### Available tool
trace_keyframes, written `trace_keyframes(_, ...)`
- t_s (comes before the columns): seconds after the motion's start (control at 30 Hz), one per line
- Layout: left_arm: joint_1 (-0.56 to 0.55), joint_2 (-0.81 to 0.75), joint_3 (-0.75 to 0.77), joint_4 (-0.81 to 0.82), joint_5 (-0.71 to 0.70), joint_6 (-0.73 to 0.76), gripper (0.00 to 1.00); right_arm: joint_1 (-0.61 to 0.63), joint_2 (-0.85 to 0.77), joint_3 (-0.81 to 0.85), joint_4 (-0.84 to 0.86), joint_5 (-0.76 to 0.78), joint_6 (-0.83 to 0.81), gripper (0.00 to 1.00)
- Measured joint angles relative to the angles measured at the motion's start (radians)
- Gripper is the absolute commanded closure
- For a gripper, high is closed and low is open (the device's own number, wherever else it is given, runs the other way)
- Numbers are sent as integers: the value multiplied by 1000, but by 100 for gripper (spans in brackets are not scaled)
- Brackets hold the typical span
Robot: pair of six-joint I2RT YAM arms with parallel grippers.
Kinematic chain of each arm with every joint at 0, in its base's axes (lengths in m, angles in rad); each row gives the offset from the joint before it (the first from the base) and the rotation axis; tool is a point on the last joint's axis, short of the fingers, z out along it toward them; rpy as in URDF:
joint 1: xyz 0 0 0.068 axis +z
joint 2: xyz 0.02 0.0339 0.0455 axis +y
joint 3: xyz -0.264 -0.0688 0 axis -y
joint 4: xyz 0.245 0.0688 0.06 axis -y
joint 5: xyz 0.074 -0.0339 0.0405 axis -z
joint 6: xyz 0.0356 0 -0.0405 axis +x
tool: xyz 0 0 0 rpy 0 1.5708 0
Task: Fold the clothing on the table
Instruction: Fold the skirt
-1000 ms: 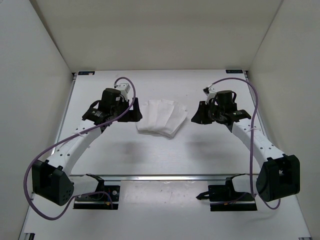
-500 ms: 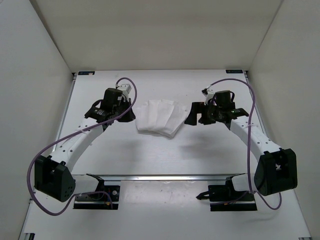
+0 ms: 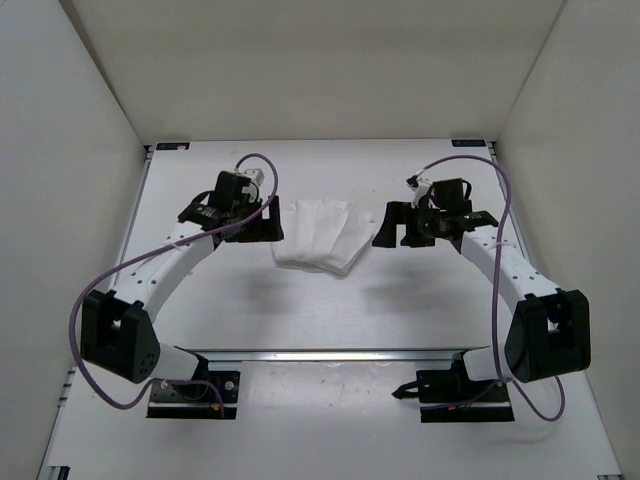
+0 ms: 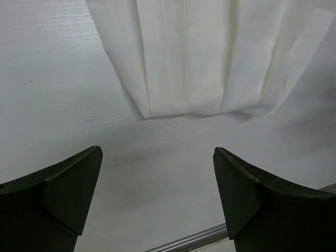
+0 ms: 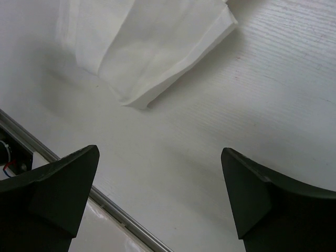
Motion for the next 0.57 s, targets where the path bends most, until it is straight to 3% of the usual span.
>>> trace_keyframes(0.27,-27,197,109,-140,-55,11,1,67,1,23,-15,74,2,1)
trace_keyframes(0.57,-35,183,109,-182,-75,42,1,-25,1,27,-34,124,2,1)
